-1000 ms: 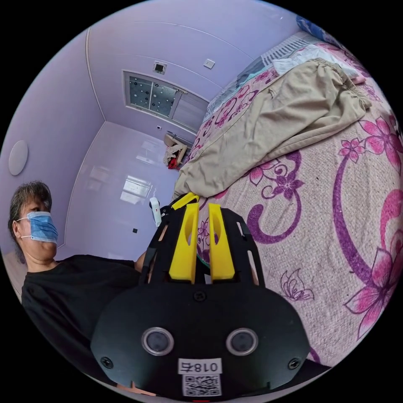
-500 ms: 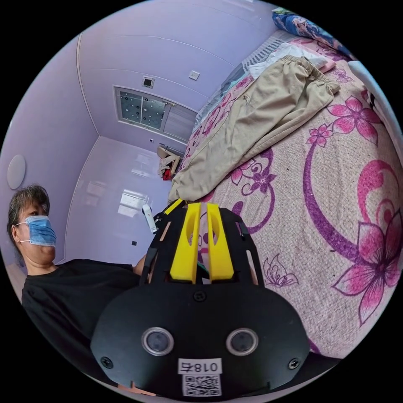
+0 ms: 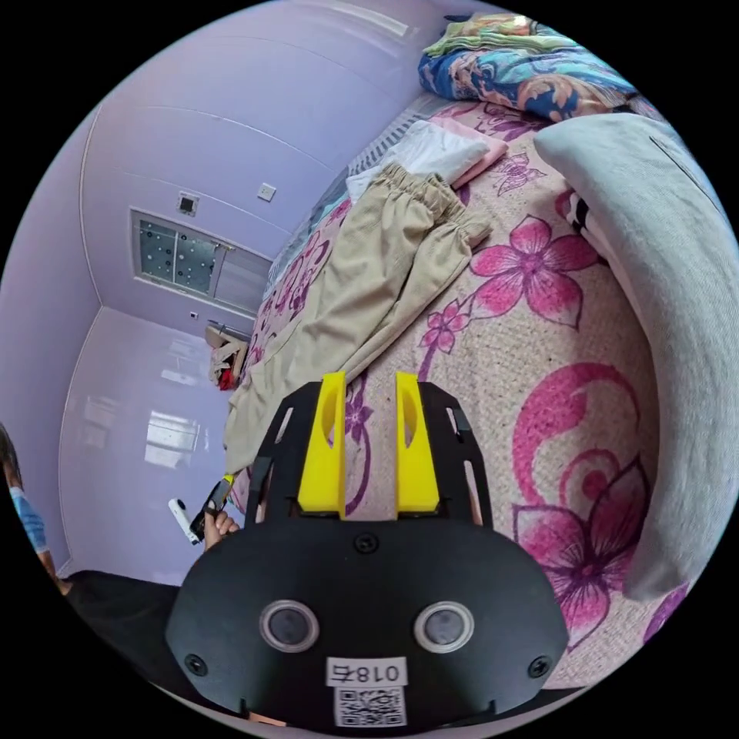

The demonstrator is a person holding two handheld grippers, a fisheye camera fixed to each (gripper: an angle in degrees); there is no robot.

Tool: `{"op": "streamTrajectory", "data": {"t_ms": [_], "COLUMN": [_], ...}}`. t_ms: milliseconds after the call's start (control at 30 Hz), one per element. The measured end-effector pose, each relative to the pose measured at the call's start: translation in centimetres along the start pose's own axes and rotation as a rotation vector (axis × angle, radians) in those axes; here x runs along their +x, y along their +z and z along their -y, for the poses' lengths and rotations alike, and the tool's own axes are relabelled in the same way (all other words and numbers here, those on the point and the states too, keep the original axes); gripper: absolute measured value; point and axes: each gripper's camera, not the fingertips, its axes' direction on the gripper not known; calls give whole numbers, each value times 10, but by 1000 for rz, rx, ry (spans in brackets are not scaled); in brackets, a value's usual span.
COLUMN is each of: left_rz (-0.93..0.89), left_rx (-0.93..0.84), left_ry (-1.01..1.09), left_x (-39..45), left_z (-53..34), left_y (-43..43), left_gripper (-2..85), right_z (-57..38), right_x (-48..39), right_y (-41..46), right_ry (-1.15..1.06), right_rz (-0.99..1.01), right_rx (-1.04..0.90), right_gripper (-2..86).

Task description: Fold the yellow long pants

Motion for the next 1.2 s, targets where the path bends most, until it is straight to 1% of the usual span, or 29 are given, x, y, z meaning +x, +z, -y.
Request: {"op": "streamTrajectory", "data": {"t_ms": [67,200,233,267,333,467,567,667,733,800,900,1000,1067,1133,1200], "left_rz": [-6,11,14,16,13,12,14,14,11,9,10,8,12,8,4], "left_rx": [3,7,6,4,3,-3,-7,-13,-14,-13,-14,-4,5,4,1], "left_ry": [-4,29,34,33,23,-9,-4,6,8,10,15,16,19,17,5], "left_x": [-9,-18,-23,-28,-37,-59,-69,-79,-84,-90,-98,-105,-111,-117,-123], "left_z": [2,7,7,5,2,-8,-12,-14,-15,-17,-21,-24,-27,-30,-34], "left_y": [-4,-9,-10,-11,-12,-11,-10,-8,-6,-5,-4,-6,-7,-6,-4], "left_gripper": [-10,-10,-10,-10,-10,-10,-10,-10,-10,-10,-10,-10,-10,-10,-10], "right_z": [16,48,56,61,82,118,138,154,162,168,177,177,173,170,169], "right_x": [11,37,40,41,39,48,53,55,49,38,12,-6,-1,25,50], "right_y": [-3,-13,-17,-19,-23,-13,-4,5,4,-2,-16,-44,-55,-51,-41], "right_ry": [57,164,158,152,130,155,168,153,111,53,-46,-103,-92,-22,38], "right_rz": [9,132,194,212,187,155,85,64,2,-64,-158,-154,-159,-191,-135], "right_rx": [38,140,185,204,229,168,117,57,36,30,16,46,51,-11,-73], "right_gripper": [109,104,101,100,104,112,113,89,41,19,5,1,4,17,41]}}
